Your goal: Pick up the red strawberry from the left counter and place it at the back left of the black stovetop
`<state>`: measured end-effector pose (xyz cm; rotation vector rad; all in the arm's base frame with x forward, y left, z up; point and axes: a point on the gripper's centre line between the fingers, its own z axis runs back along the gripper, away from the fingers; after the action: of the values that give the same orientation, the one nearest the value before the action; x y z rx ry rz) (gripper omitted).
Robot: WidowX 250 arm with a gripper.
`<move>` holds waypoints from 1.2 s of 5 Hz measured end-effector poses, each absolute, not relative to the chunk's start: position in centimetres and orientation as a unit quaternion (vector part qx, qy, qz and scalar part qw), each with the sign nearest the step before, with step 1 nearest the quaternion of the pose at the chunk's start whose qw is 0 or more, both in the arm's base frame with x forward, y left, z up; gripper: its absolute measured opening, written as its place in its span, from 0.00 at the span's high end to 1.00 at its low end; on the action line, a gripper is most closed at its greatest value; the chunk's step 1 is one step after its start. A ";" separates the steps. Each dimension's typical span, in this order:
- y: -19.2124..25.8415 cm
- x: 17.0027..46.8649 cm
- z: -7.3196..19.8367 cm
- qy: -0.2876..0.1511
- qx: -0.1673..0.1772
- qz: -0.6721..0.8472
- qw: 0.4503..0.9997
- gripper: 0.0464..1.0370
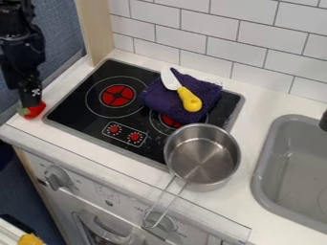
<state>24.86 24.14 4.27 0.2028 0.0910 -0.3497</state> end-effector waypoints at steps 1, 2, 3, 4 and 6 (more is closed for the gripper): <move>23.7 24.3 3.6 0.057 0.104 -0.171 0.978 0.04; 23.6 24.4 3.5 0.056 0.107 -0.169 0.978 0.04; 23.1 24.6 3.1 0.041 0.093 -0.181 0.978 0.04; 23.1 24.4 2.5 0.048 0.093 -0.180 0.978 0.04; 22.9 24.7 1.8 0.053 0.096 -0.171 0.979 0.09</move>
<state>24.73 22.88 1.77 0.1943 0.1060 -0.3436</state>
